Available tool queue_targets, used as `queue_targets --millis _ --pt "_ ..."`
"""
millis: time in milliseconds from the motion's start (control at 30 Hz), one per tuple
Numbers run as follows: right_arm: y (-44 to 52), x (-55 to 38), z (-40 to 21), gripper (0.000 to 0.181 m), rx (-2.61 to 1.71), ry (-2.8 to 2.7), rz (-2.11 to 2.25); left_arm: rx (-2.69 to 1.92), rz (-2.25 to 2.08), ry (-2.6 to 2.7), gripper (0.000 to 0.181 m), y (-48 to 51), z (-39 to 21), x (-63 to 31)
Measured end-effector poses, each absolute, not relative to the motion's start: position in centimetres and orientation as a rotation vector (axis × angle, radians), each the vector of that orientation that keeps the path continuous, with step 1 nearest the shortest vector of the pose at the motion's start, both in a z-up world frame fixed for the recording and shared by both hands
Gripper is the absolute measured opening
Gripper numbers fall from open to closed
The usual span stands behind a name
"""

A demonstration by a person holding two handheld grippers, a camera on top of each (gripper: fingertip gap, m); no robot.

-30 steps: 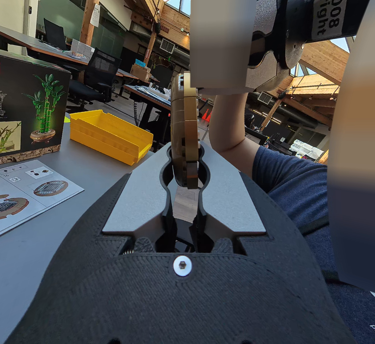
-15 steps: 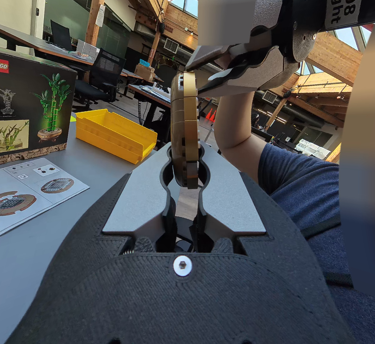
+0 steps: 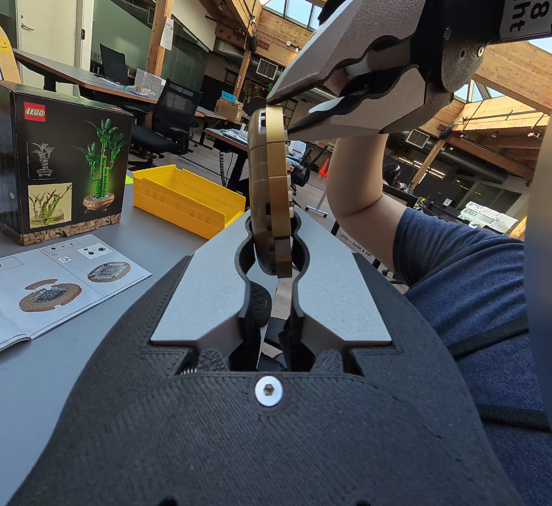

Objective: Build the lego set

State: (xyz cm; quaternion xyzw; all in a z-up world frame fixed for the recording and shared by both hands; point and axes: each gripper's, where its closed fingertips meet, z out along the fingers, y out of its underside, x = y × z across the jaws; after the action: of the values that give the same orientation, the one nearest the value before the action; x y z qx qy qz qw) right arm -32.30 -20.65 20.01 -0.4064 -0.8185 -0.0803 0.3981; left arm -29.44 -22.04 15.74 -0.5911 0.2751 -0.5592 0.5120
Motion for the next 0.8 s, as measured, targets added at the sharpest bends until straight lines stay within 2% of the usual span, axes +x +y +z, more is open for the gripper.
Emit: queue_targets --millis 800 --pt "-20.9 -31.3 19.6 0.013 -0.974 -2.119 -0.288 -1.454 -1.337 0.717 0.017 -22.4 15.2 -28.6"
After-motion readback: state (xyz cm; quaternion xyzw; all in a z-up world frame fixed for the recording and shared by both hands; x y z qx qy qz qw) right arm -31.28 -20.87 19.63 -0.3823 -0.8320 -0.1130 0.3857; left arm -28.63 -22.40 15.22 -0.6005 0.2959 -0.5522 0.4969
